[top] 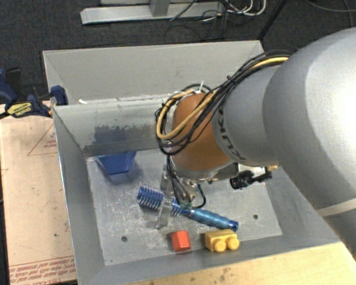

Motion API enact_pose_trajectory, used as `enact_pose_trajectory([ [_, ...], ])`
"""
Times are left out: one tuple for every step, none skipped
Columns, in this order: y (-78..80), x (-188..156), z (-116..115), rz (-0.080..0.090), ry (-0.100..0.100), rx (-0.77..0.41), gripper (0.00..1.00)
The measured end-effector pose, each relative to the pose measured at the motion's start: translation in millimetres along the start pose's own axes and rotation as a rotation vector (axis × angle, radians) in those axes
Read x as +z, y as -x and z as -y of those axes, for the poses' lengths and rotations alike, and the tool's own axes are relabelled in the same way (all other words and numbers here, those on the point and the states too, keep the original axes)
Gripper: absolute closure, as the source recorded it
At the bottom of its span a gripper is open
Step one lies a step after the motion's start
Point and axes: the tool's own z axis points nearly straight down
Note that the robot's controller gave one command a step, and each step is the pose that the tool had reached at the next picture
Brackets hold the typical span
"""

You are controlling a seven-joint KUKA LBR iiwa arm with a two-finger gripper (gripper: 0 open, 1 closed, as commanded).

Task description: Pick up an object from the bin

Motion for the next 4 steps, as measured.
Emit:
enact_pose_trajectory([
  [-0.3, 0, 0, -0.001, 0.0, 0.0, 1.0],
  [-0.6, 0, 0, 0.0, -0.001, 0.0, 1.0],
  [-0.2, -35, -1, 0.003, 0.0, -0.001, 1.0],
  [0.1, -60, -2, 0.002, 0.0, -0.002, 1.0],
])
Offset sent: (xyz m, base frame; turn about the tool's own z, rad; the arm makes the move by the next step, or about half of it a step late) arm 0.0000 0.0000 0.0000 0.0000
